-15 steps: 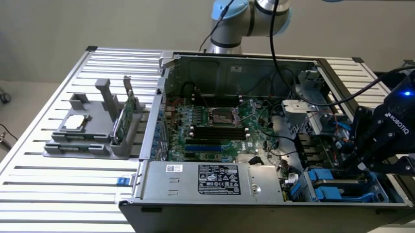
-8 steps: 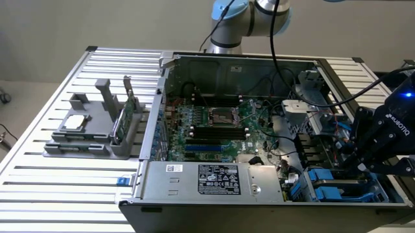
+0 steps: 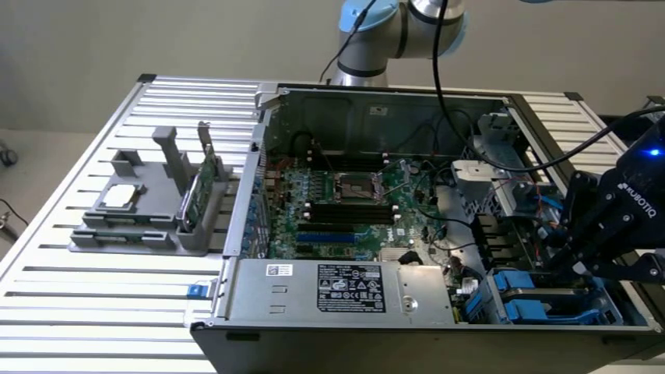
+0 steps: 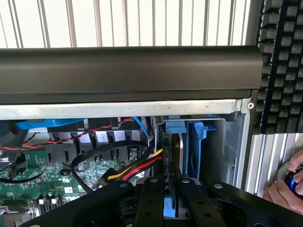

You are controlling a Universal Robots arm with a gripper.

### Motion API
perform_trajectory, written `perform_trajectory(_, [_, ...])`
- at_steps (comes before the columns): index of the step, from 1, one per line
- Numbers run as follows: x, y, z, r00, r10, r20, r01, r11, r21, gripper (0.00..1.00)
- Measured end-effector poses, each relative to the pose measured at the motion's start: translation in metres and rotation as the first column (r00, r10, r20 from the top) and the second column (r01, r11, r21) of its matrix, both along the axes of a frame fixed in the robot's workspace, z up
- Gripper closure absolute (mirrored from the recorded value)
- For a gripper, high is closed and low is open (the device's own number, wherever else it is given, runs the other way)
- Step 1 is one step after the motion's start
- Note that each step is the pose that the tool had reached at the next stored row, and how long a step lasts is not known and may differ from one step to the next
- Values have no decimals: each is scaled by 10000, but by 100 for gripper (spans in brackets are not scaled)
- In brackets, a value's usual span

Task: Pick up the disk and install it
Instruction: 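Insert the first disk wire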

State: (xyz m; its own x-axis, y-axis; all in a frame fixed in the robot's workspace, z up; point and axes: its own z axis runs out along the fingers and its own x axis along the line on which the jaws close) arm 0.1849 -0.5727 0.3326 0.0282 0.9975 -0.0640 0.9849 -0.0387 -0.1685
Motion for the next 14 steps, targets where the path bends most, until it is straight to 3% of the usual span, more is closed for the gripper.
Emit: perform_trajectory(14, [-11,-10,0,10000,-19,-1,19,10000,43,83])
